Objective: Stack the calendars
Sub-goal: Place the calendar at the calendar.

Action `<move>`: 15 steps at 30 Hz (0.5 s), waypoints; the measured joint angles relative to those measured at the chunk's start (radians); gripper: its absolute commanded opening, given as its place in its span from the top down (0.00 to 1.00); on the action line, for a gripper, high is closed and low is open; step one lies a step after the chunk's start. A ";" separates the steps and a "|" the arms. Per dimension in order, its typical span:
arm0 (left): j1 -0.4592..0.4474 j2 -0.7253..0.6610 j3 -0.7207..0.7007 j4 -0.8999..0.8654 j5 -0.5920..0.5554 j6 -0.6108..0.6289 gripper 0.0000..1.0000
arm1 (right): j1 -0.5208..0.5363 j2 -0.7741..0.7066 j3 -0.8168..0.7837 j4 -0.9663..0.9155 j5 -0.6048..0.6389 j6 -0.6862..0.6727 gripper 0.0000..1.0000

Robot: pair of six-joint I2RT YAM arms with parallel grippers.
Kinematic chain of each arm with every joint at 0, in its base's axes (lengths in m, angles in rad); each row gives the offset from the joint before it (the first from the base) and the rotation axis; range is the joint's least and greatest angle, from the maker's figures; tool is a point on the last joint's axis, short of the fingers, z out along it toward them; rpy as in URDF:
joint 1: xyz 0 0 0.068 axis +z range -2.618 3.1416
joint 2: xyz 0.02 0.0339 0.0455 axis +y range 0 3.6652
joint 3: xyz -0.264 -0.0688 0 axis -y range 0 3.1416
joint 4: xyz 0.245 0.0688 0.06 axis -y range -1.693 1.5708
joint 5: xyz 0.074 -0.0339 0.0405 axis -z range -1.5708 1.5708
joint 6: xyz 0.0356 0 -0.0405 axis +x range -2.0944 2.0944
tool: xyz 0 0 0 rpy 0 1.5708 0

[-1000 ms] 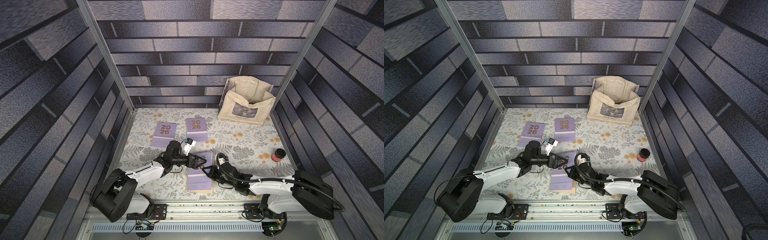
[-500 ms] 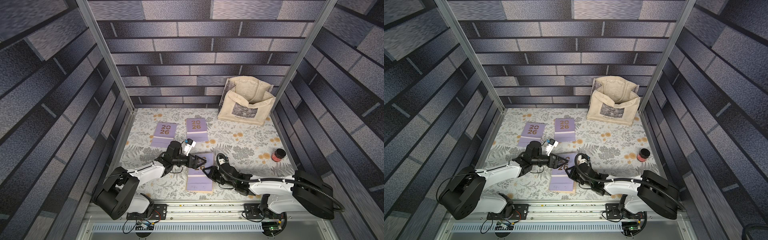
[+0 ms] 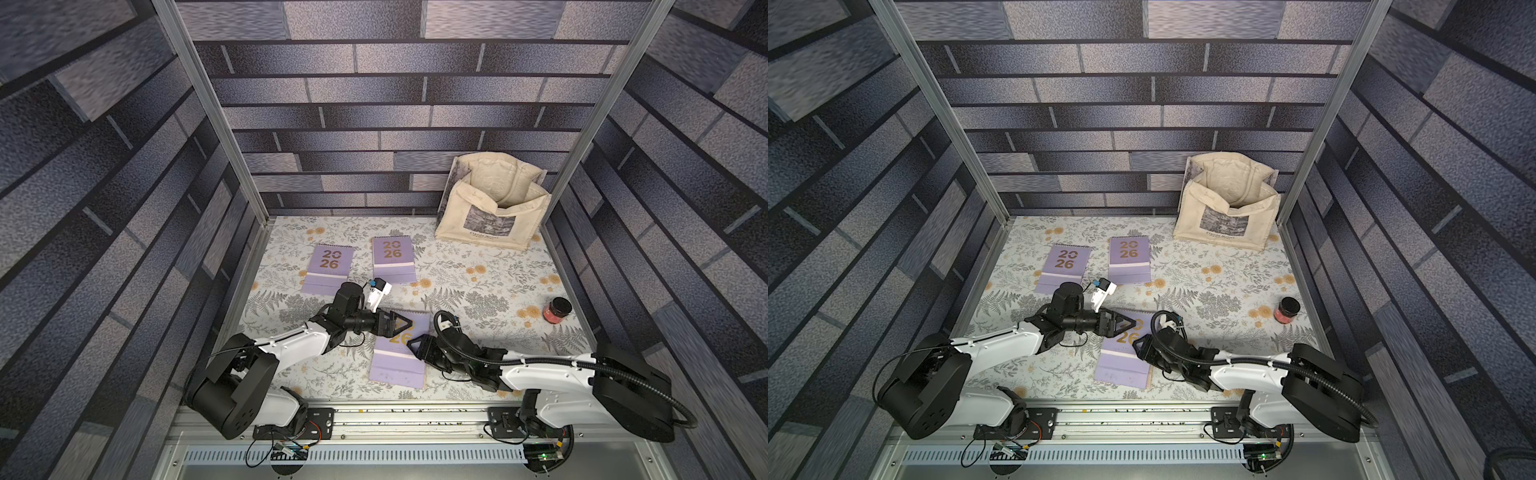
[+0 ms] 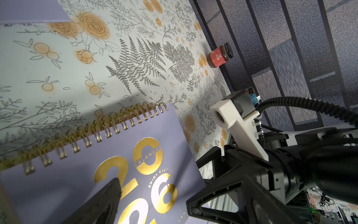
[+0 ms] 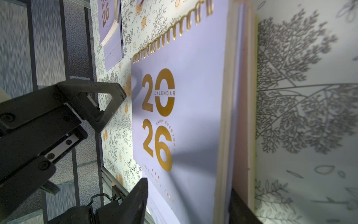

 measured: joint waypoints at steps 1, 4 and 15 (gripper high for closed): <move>0.000 0.002 0.000 0.000 -0.003 0.000 0.00 | 0.000 -0.011 0.003 -0.019 0.004 -0.001 0.35; 0.000 0.011 0.000 0.000 -0.005 0.000 0.00 | 0.000 -0.039 0.008 -0.073 0.023 -0.008 0.31; 0.010 -0.006 0.013 -0.005 -0.036 -0.010 0.00 | -0.020 -0.070 0.059 -0.229 0.055 -0.027 0.17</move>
